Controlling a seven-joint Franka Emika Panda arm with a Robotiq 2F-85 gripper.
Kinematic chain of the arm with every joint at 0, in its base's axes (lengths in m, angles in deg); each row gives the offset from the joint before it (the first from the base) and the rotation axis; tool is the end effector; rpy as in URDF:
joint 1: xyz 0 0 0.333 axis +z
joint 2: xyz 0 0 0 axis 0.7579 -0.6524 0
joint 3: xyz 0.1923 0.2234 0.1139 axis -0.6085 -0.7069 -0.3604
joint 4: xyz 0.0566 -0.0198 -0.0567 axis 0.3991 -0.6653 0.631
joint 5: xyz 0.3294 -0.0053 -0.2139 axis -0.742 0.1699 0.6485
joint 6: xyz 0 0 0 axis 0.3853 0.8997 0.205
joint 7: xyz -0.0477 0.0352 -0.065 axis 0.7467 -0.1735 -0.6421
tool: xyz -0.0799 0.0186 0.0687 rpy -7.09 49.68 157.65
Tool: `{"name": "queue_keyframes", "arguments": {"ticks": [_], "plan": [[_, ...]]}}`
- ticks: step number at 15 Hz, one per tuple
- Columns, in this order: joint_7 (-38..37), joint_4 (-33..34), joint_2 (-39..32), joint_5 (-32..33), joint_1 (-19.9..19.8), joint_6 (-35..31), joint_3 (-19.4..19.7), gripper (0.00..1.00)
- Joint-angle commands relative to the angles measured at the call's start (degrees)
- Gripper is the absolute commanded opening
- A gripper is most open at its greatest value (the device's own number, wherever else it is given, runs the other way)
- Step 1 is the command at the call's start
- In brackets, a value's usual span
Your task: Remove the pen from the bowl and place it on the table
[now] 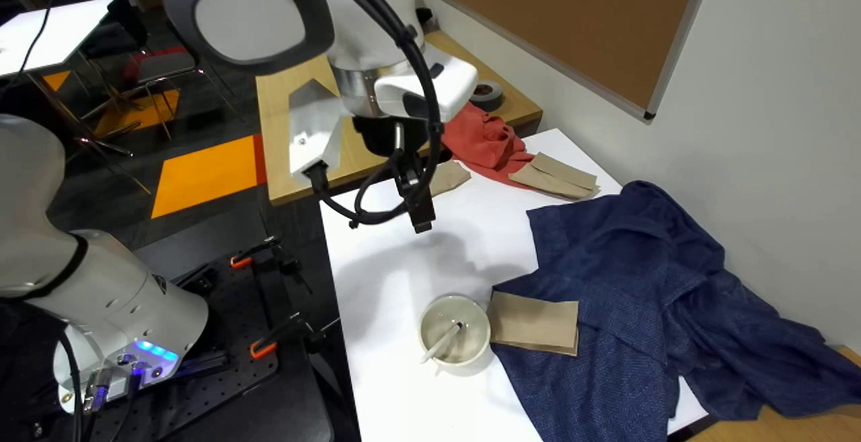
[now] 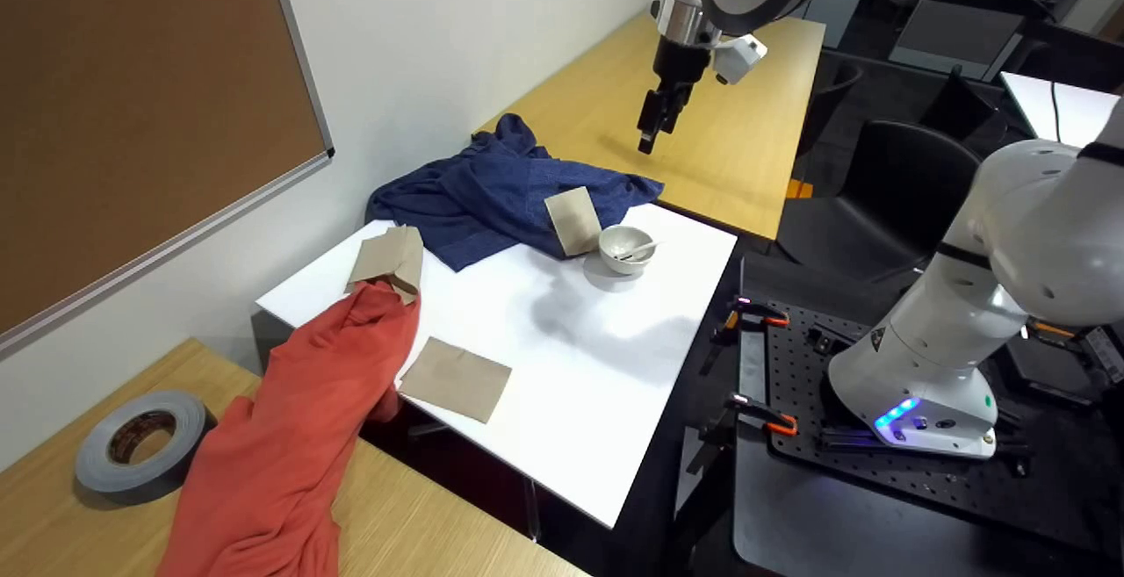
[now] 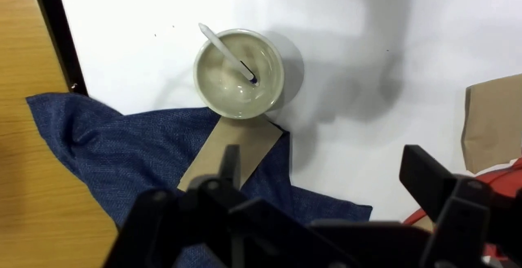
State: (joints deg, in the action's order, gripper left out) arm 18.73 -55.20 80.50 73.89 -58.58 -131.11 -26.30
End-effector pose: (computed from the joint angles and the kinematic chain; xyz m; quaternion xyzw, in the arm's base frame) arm 0.4196 -0.2020 0.3829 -0.9913 0.1277 -0.0308 0.0041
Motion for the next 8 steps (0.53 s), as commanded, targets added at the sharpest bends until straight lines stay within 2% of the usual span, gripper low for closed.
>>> {"name": "queue_keyframes", "arguments": {"ticks": [1,8], "plan": [[3.84,0.09,-6.34,0.38,-1.09,-5.57,-0.36,1.0],[13.59,0.4,-17.54,-0.5,-3.56,-15.22,-0.72,1.0]]}}
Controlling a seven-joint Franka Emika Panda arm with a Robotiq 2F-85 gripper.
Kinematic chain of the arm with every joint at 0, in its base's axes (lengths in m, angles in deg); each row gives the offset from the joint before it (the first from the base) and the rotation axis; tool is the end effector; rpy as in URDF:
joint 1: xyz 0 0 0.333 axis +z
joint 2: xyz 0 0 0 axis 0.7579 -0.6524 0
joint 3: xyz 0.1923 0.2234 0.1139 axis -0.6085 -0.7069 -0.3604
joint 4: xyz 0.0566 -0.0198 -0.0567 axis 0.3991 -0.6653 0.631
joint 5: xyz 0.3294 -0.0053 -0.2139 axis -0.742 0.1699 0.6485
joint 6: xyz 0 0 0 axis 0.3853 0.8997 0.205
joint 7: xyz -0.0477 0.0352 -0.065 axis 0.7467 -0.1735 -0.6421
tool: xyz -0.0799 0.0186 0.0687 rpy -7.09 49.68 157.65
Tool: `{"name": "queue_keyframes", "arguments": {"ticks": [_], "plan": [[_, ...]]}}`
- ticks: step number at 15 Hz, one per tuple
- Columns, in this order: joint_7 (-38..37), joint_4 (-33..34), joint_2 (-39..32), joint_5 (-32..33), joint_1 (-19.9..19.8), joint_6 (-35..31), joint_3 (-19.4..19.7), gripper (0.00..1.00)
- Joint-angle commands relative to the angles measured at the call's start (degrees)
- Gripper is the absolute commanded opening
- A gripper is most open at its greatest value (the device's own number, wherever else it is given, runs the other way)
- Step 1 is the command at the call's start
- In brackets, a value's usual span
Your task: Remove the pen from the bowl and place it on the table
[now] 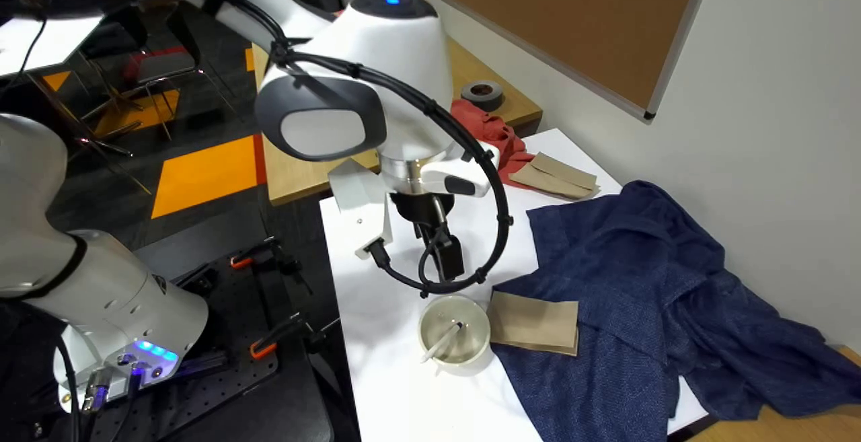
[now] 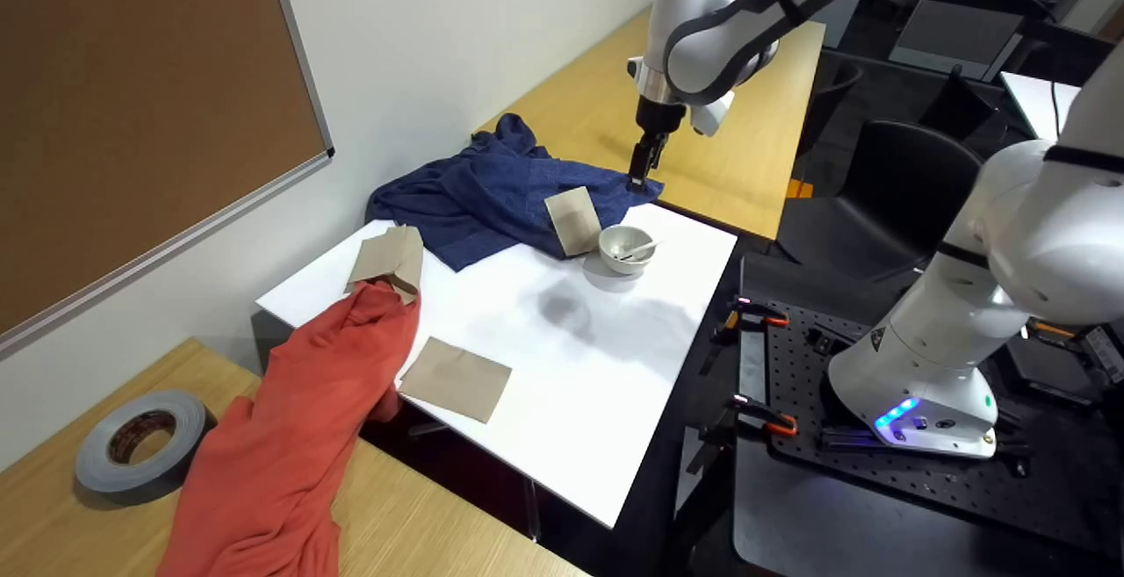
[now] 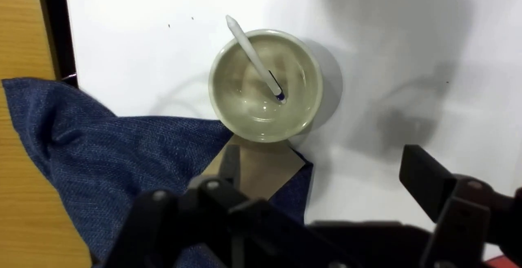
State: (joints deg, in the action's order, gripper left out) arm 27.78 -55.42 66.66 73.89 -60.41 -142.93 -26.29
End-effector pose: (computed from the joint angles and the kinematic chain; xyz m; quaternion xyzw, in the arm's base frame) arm 0.4319 -0.2241 0.2896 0.9977 -0.0639 0.0051 0.0211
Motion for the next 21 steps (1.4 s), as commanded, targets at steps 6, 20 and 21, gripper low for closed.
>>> {"name": "queue_keyframes", "arguments": {"ticks": [6,20,21], "plan": [[4.4,0.06,-6.73,0.32,-3.24,-4.21,-1.57,1.0],[3.66,4.54,-17.96,1.05,-4.37,-10.77,-3.14,1.0],[3.52,5.1,-19.01,1.0,-4.57,-11.14,-3.29,1.0]]}}
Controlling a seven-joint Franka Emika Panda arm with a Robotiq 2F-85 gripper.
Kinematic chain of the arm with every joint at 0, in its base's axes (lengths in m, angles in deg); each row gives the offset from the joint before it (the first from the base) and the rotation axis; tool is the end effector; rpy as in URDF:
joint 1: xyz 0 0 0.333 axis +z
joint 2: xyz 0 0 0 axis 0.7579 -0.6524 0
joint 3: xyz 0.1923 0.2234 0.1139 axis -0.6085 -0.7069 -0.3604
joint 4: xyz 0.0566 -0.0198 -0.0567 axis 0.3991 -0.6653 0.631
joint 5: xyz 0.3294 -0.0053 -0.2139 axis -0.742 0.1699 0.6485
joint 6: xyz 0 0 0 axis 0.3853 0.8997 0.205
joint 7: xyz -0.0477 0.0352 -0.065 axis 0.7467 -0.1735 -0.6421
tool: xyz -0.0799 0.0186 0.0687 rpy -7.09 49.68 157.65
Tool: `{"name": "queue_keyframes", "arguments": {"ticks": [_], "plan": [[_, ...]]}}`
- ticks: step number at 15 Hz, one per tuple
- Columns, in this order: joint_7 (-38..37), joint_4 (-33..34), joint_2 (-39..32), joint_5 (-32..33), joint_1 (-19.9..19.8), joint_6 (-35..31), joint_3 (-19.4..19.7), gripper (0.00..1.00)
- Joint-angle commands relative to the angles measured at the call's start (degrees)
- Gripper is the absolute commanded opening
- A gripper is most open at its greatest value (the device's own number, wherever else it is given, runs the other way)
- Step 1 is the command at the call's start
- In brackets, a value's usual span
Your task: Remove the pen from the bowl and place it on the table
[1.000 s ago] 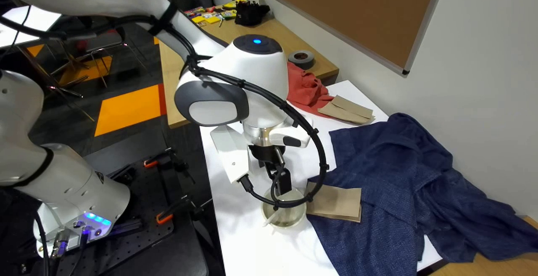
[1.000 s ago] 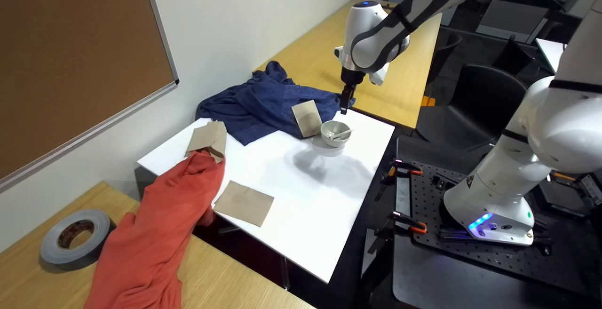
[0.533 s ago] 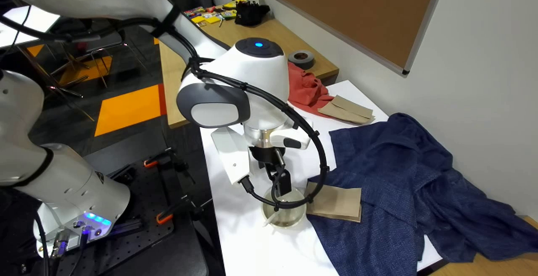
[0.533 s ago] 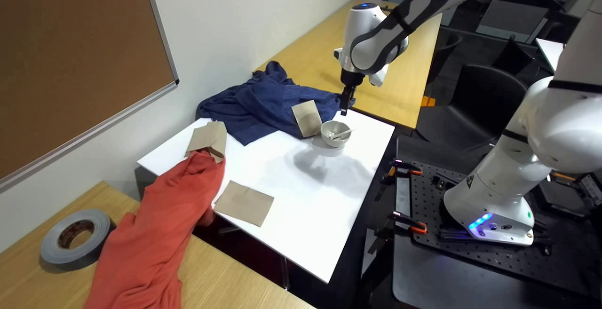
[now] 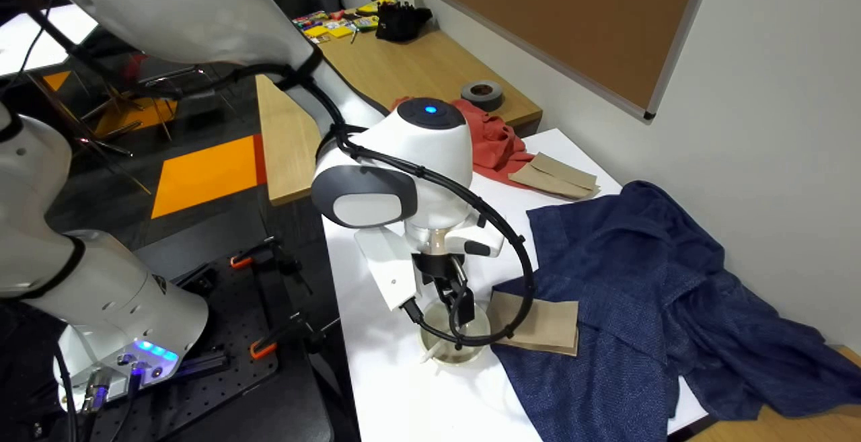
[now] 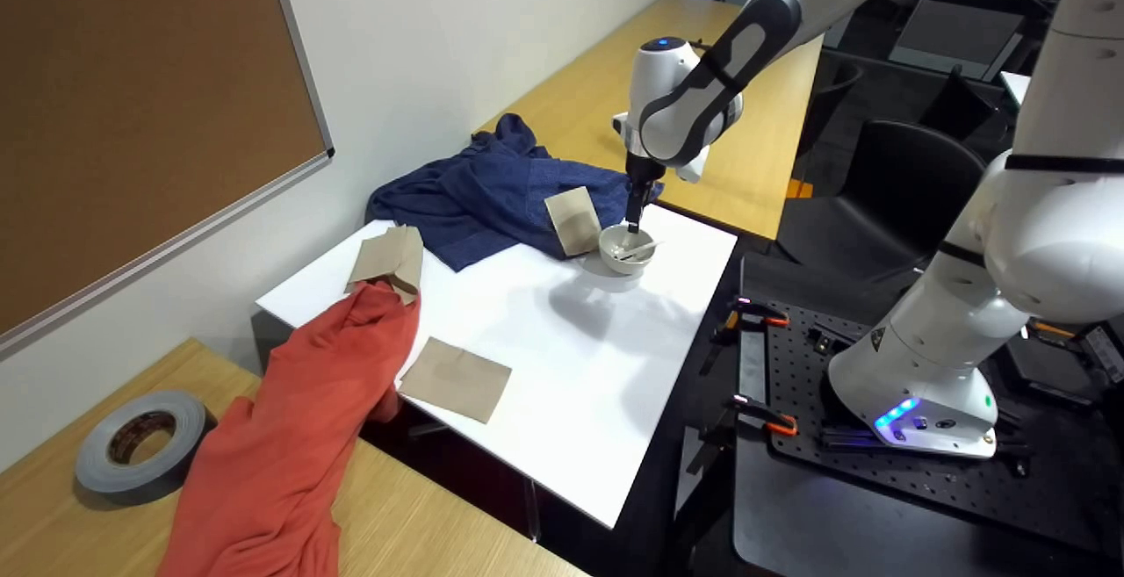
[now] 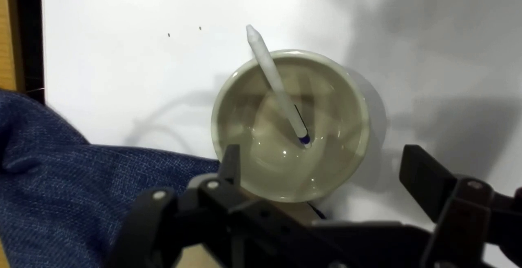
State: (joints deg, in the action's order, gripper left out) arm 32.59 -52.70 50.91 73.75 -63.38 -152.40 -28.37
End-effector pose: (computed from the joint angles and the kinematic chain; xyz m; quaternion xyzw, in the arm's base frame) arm 0.4366 -0.2396 0.1893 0.9985 -0.0237 -0.0332 0.0352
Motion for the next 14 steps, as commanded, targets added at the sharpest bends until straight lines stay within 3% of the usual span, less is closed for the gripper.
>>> {"name": "queue_keyframes", "arguments": {"ticks": [1,3,9,14], "plan": [[-1.41,3.04,-4.23,1.13,-1.82,-1.52,-1.32,1.0],[-1.33,4.45,-6.08,0.9,-2.42,-1.0,-1.67,1.0],[-1.3,6.63,-9.49,1.3,-3.48,0.14,-2.28,0.68],[-1.38,6.84,-11.23,1.71,-3.82,0.45,-2.65,0.65]]}}
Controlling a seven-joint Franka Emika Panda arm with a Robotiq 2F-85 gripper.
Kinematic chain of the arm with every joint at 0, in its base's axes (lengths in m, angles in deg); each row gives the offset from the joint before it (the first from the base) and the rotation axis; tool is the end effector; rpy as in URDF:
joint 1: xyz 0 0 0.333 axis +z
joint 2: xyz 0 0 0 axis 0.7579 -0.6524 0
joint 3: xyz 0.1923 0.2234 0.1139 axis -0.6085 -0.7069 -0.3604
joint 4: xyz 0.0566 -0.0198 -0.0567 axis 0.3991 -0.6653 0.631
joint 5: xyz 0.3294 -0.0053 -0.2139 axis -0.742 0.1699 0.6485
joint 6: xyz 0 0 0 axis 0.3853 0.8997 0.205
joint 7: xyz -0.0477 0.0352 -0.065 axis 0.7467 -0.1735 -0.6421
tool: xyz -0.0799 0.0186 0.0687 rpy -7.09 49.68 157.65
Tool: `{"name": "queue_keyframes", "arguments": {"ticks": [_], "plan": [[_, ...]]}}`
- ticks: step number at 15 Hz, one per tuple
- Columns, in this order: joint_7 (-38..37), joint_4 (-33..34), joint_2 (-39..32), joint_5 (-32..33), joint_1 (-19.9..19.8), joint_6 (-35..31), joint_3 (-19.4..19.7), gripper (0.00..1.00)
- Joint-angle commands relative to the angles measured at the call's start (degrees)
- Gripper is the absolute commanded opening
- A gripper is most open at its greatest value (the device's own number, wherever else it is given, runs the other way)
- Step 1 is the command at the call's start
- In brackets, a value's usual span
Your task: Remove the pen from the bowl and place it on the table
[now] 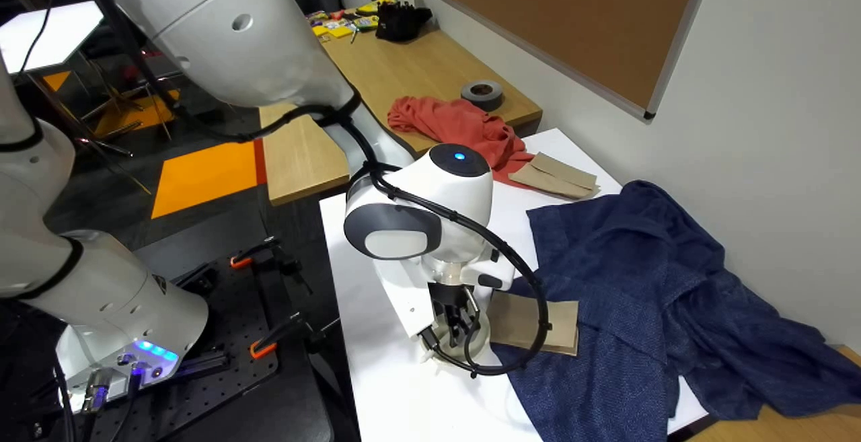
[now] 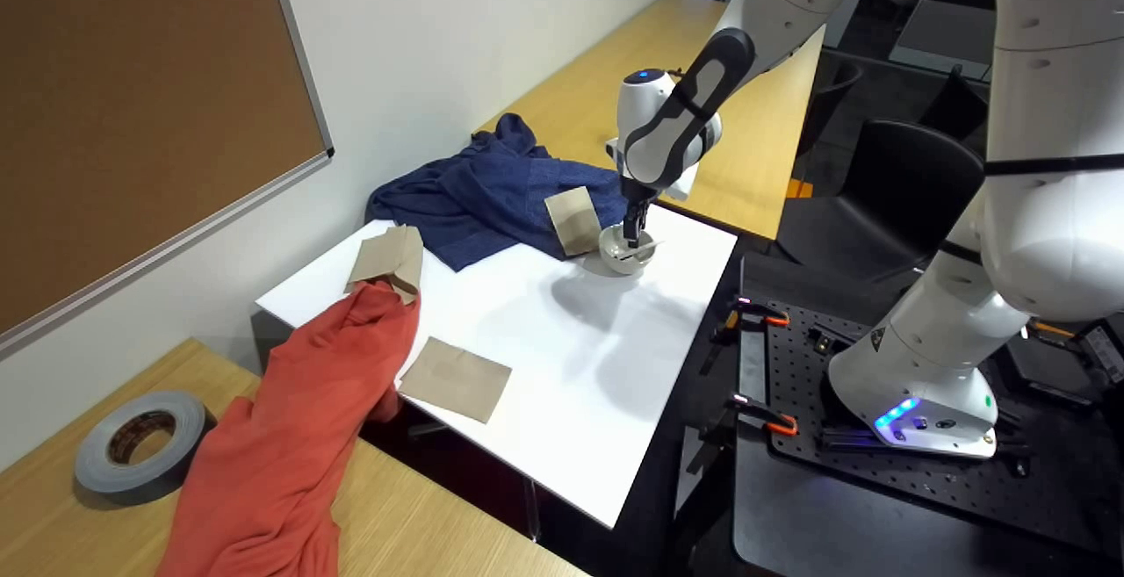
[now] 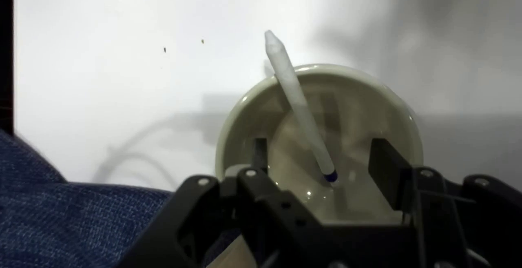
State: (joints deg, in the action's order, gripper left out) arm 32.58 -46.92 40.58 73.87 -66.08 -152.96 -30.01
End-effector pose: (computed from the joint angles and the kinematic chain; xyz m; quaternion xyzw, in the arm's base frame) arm 0.4430 -0.2568 0.1312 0.9966 -0.0267 -0.0702 0.0324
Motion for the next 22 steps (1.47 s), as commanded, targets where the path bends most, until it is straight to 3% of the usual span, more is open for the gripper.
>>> {"name": "queue_keyframes", "arguments": {"ticks": [1,8,14,15,16,18,21,22], "plan": [[-1.39,1.15,-1.19,1.65,-1.12,1.07,-1.01,0.66],[-1.69,2.38,-3.29,1.86,-0.93,1.56,-1.23,0.53],[-2.93,4.25,-5.79,2.75,-0.32,2.04,-1.01,0.54],[-3.36,4.62,-6.21,3.03,-0.25,2.12,-0.94,0.5],[-3.44,5.05,-6.64,3.18,-0.26,2.25,-0.96,0.3],[-3.54,5.68,-7.29,3.38,-0.21,2.4,-0.93,0.23],[-3.64,6.04,-7.27,3.52,-0.1,2.94,-0.82,0.01],[-3.79,5.92,-6.79,3.59,0.04,3.64,-0.66,0.0]]}}
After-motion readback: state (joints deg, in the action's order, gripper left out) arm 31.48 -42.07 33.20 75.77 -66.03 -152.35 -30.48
